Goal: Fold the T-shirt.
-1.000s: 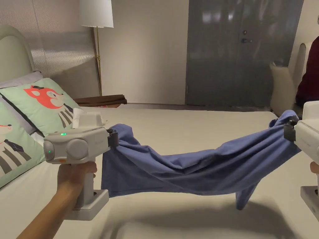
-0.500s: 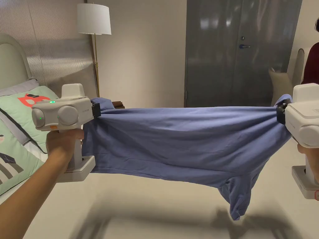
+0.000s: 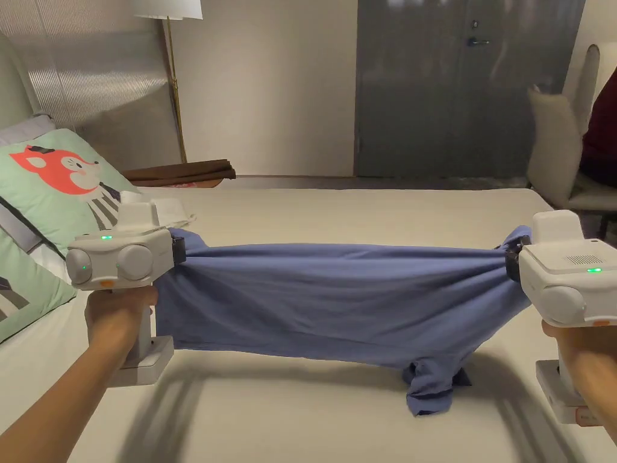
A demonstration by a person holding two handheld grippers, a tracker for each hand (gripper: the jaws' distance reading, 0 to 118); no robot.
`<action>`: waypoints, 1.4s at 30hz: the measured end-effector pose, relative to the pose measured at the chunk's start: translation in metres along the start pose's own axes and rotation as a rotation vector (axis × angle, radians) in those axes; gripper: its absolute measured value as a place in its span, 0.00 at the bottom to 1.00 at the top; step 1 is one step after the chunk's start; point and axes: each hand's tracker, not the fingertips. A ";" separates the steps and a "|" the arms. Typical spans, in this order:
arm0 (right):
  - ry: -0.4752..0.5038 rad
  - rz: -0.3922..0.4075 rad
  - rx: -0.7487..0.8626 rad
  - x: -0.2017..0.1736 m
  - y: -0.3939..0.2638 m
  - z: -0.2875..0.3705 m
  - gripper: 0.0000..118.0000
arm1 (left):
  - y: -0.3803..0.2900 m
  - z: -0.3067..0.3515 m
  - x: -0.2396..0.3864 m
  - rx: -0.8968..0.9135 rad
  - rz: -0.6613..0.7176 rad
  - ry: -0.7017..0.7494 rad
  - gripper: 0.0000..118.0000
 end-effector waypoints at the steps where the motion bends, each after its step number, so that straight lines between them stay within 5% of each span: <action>1: 0.007 0.002 -0.024 -0.002 -0.012 -0.008 0.06 | -0.012 -0.004 0.000 -0.031 -0.003 0.007 0.08; 16: 0.074 -0.082 -0.279 -0.007 -0.159 0.035 0.06 | -0.153 0.022 -0.025 -0.285 0.002 0.008 0.07; 33: 0.163 -0.199 -0.388 0.030 -0.240 0.208 0.06 | -0.247 0.177 -0.071 -0.389 0.073 -0.027 0.07; 42: 0.172 -0.220 -0.483 0.026 -0.265 0.221 0.08 | -0.265 0.185 -0.069 -0.411 0.060 -0.005 0.11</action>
